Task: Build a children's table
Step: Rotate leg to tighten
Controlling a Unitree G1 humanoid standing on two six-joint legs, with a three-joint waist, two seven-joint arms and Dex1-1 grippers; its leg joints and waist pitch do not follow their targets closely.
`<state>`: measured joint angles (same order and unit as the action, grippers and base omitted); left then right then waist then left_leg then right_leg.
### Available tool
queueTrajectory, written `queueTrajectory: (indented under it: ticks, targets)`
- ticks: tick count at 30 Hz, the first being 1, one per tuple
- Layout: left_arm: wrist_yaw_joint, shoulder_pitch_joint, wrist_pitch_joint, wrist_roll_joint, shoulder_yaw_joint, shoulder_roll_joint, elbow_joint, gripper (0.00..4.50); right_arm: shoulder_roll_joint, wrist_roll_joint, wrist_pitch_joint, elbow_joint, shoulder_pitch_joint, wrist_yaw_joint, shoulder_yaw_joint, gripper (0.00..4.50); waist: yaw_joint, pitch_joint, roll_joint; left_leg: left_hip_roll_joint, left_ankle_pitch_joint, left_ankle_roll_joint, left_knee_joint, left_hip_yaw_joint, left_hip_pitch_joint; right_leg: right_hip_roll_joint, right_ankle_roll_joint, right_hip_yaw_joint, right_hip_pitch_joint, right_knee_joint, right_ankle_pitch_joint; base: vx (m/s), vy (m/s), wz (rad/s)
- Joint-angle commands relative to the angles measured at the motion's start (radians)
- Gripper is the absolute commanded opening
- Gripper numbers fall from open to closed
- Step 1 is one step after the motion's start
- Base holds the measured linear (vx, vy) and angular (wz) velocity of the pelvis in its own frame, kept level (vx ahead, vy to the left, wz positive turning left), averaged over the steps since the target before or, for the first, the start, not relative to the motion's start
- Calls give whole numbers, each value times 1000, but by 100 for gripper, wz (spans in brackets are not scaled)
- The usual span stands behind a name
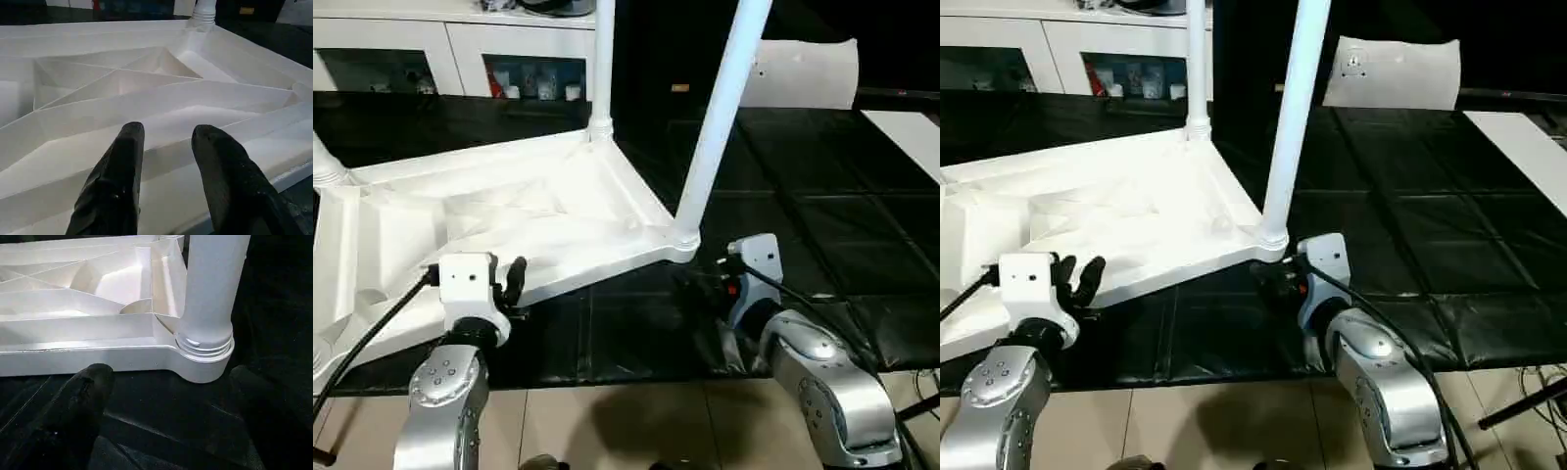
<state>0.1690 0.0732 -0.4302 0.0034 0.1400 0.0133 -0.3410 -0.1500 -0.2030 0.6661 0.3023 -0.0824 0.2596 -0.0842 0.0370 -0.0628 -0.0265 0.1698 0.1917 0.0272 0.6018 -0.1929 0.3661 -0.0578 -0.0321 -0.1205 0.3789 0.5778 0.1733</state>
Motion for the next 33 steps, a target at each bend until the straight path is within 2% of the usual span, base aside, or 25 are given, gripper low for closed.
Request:
queueTrajectory:
  ticks: [1, 33]
  targets:
    - [-4, 3, -6, 7, -11, -2, -15, 185, -5, -5, 10, 0, -7, -3, 13, 419, 2, 58, 7, 76, 264, -5, -77, 48, -15, -104, -54, 75, -33, -88, 361, 0, 0, 0]
    - [-4, 3, -6, 7, -11, -2, -15, 185, -5, -5, 10, 0, -7, -3, 13, 419, 2, 58, 6, 76, 264, -4, -76, 48, -15, -103, -55, 75, -33, -87, 355, 0, 0, 0]
